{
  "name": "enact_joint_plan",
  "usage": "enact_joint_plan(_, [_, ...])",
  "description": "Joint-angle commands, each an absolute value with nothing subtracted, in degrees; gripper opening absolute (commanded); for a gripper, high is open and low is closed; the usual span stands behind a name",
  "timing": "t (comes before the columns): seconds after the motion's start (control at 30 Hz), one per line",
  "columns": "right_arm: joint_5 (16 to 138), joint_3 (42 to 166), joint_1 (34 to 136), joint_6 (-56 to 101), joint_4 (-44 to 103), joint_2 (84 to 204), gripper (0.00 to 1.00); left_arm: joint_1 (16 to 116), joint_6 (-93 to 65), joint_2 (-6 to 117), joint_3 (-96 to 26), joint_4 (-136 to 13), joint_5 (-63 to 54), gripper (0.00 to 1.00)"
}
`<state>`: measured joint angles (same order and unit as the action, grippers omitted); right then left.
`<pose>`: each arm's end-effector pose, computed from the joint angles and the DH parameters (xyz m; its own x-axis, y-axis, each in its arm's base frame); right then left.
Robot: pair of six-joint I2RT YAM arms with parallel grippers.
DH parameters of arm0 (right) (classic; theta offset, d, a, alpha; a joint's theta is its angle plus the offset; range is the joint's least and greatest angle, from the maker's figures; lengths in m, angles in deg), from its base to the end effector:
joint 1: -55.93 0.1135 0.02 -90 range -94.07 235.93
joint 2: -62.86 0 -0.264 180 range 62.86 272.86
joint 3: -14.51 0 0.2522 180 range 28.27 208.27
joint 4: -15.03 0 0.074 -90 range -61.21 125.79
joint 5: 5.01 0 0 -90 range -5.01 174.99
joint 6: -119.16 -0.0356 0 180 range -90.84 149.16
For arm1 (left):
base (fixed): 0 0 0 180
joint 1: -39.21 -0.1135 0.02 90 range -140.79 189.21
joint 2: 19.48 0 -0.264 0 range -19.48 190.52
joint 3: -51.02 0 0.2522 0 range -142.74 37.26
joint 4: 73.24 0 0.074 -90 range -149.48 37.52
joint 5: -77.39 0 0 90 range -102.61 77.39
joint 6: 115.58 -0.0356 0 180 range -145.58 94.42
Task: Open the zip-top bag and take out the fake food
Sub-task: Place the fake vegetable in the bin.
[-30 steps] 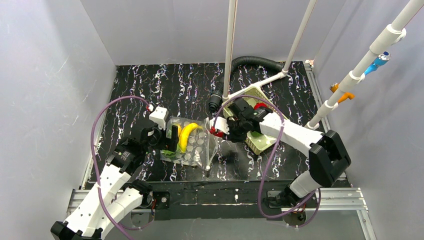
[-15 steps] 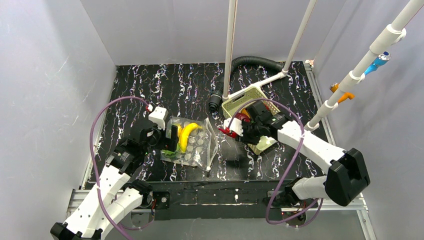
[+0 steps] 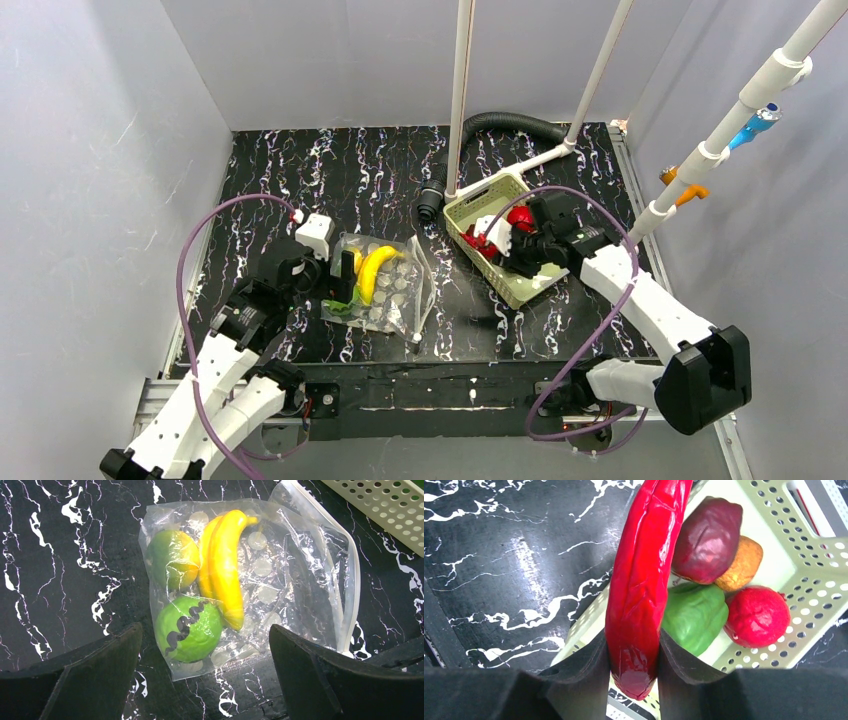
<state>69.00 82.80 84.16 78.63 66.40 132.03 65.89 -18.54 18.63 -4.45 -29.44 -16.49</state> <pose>0.2108 0.1243 0.2708 0.0058 -0.8262 -0.5634 -0.9215 0.2143 -0.3238 0.1361 -0.0657 0.3029 -0.4431 0.0858 -0.8923 0.3421 0.9363 -0.0798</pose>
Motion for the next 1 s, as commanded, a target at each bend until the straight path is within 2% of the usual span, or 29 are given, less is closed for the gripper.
enact_joint_plan(0.0, [66.83, 82.42, 80.82, 77.98, 64.41, 130.19, 0.01, 65.49, -18.9, 17.54, -4.11, -29.73, -17.13, 0.98])
enact_joint_plan(0.27, [68.81, 81.83, 75.53, 72.25, 60.08, 132.9, 0.02, 65.57, -18.9, 16.98, -4.13, -29.77, -16.71, 0.98])
enact_joint_plan(0.53, [67.19, 83.59, 69.05, 67.68, 61.62, 140.64, 0.16, 65.49, -19.17, 15.65, -4.01, -30.25, -16.44, 0.98])
enact_joint_plan(0.57, [67.25, 84.26, 68.41, 67.15, 62.07, 141.55, 0.2, 65.5, -19.25, 15.63, -3.99, -30.3, -16.29, 0.98])
enact_joint_plan(0.73, [67.17, 83.93, 66.12, 65.81, 61.56, 142.73, 0.54, 65.51, -19.43, 15.19, -3.96, -30.45, -15.47, 0.98])
enact_joint_plan(0.87, [66.69, 83.63, 65.88, 65.54, 61.31, 142.24, 0.66, 65.56, -19.43, 15.05, -3.97, -30.47, -15.36, 0.98])
enact_joint_plan(0.97, [66.09, 83.48, 65.69, 65.46, 61.33, 141.78, 0.7, 65.5, -19.43, 14.89, -3.97, -30.47, -15.29, 0.98])
